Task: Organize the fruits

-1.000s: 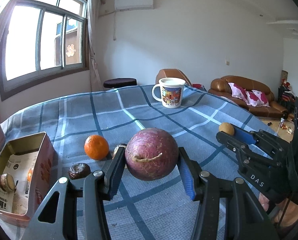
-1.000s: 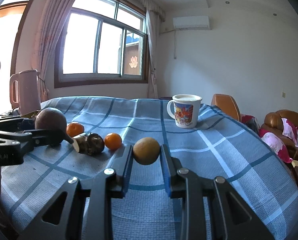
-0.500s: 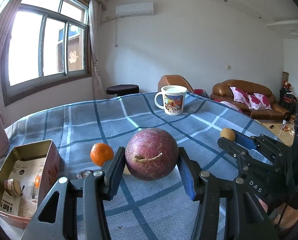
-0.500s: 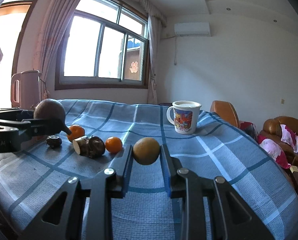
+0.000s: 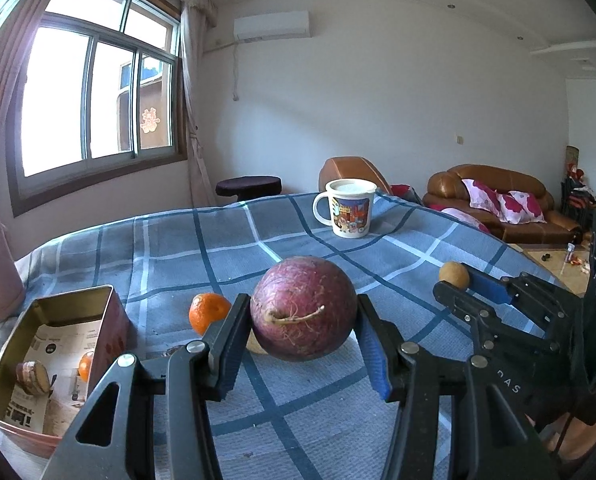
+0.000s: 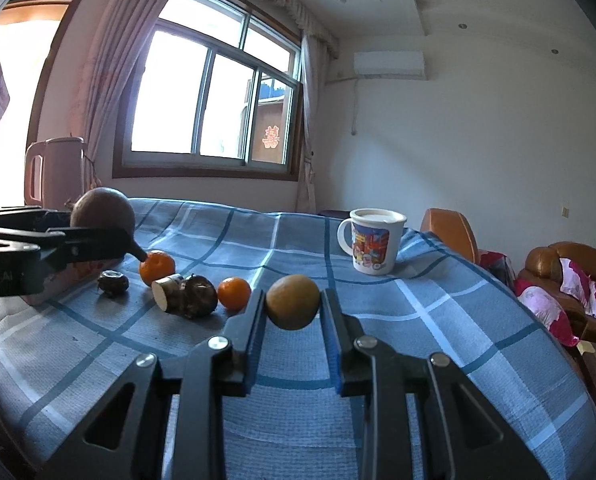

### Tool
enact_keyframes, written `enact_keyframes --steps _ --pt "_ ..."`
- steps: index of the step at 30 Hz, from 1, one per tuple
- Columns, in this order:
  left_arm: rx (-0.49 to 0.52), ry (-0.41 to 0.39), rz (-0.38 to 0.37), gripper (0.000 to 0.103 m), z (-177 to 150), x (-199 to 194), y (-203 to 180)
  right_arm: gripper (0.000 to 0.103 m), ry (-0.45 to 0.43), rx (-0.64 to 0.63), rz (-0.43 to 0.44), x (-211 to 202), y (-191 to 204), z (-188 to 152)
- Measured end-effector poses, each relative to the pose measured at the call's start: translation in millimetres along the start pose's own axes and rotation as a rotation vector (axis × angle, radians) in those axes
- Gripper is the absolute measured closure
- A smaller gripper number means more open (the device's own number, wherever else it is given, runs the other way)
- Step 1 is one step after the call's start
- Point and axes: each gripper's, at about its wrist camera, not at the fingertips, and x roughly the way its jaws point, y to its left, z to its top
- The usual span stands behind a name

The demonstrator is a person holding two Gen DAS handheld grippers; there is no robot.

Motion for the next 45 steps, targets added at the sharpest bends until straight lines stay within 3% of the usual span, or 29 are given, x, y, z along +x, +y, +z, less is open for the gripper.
enact_keyframes --steps 21,45 --pt "-0.041 -0.027 0.006 0.050 7 -14 18 0.073 -0.044 -0.034 0.068 -2 29 23" --pt "-0.149 -0.006 0.121 0.050 2 -27 85 0.073 -0.035 -0.095 0.253 26 100 65"
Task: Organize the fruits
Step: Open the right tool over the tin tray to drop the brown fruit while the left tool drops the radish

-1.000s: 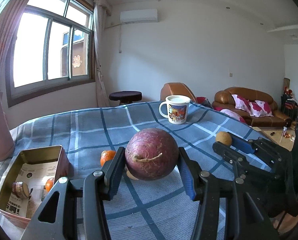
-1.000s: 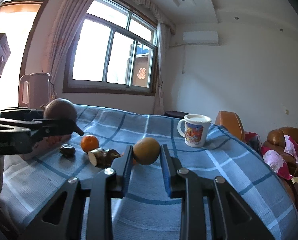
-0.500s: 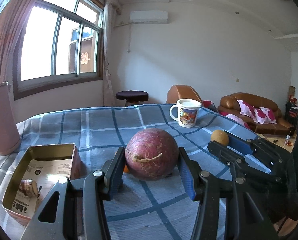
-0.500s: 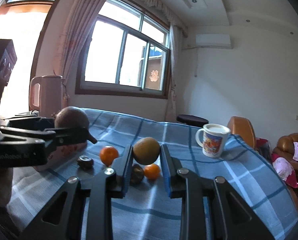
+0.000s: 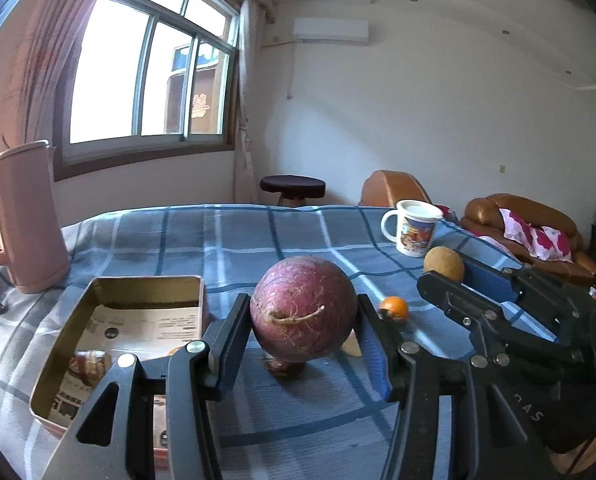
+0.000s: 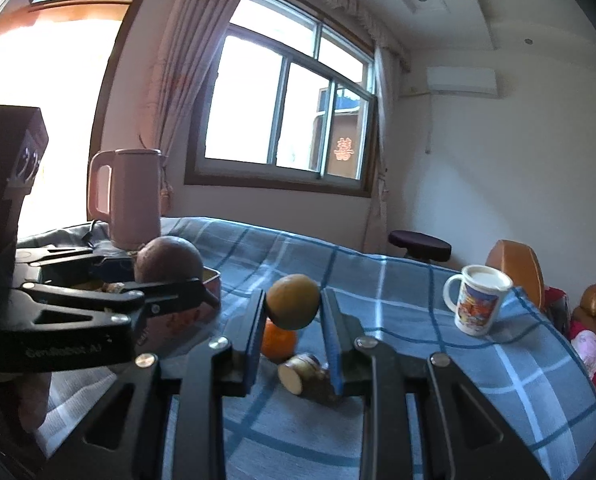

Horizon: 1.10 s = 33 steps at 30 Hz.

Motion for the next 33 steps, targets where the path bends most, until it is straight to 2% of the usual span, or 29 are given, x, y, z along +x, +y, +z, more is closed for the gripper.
enact_keyframes --steps 11,13,33 --pt "-0.043 0.008 0.055 0.050 3 1 33 0.073 0.017 -0.057 0.059 22 30 14" --pt "-0.038 0.015 0.089 0.050 4 2 39 0.073 0.022 -0.067 0.068 26 35 15" --pt "-0.102 0.071 0.203 0.050 -2 0 111 0.073 0.119 -0.111 0.197 91 89 28"
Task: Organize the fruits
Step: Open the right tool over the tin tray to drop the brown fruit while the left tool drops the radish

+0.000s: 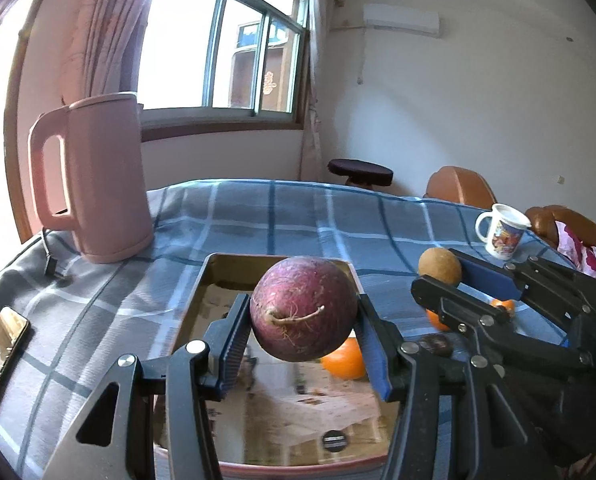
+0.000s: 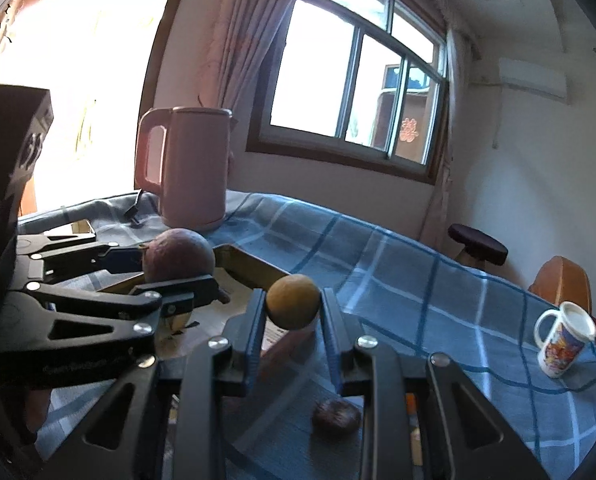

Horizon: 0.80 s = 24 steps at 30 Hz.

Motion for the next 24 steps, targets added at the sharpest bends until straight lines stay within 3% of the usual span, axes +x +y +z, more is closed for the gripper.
enact_keyframes --steps 13,24 --pt "-0.035 0.058 0.061 0.050 -4 10 37 0.073 0.116 -0.048 0.052 47 28 1" --pt "-0.030 0.087 0.102 0.050 -8 14 43 0.073 0.211 -0.102 0.063 67 47 -3"
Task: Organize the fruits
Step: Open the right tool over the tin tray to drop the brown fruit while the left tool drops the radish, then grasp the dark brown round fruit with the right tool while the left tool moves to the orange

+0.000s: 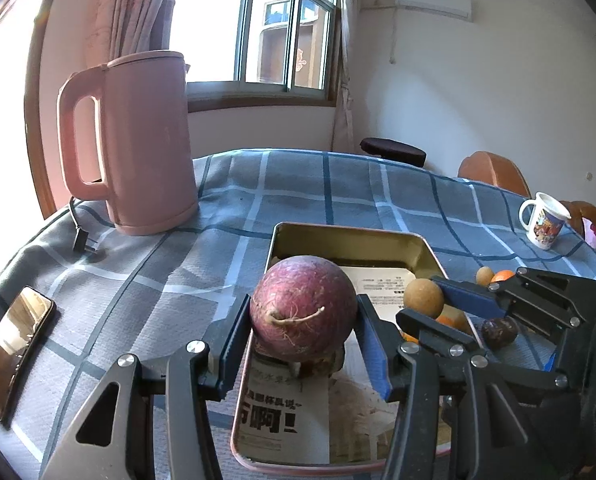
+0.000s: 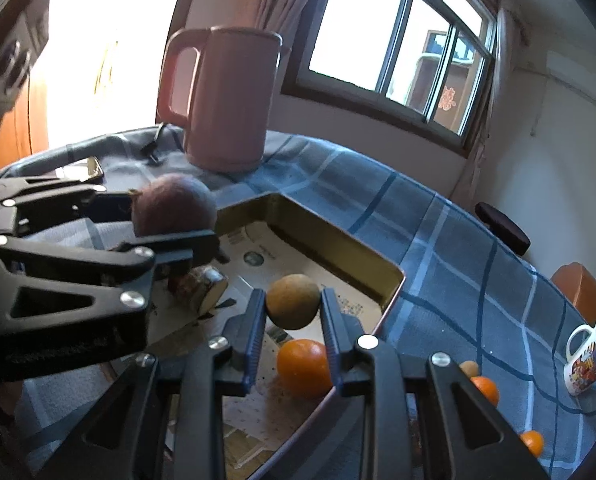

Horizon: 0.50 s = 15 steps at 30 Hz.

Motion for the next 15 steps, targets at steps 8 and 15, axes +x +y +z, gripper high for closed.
enact_keyframes --steps 8,15 --pt "0.003 -0.061 0.014 0.033 2 -14 -4 0.042 -0.036 0.058 -0.011 -14 -15 -7" --pt "0.004 -0.122 -0.052 0.032 6 -30 -24 0.042 -0.072 0.070 -0.169 -65 -57 -41"
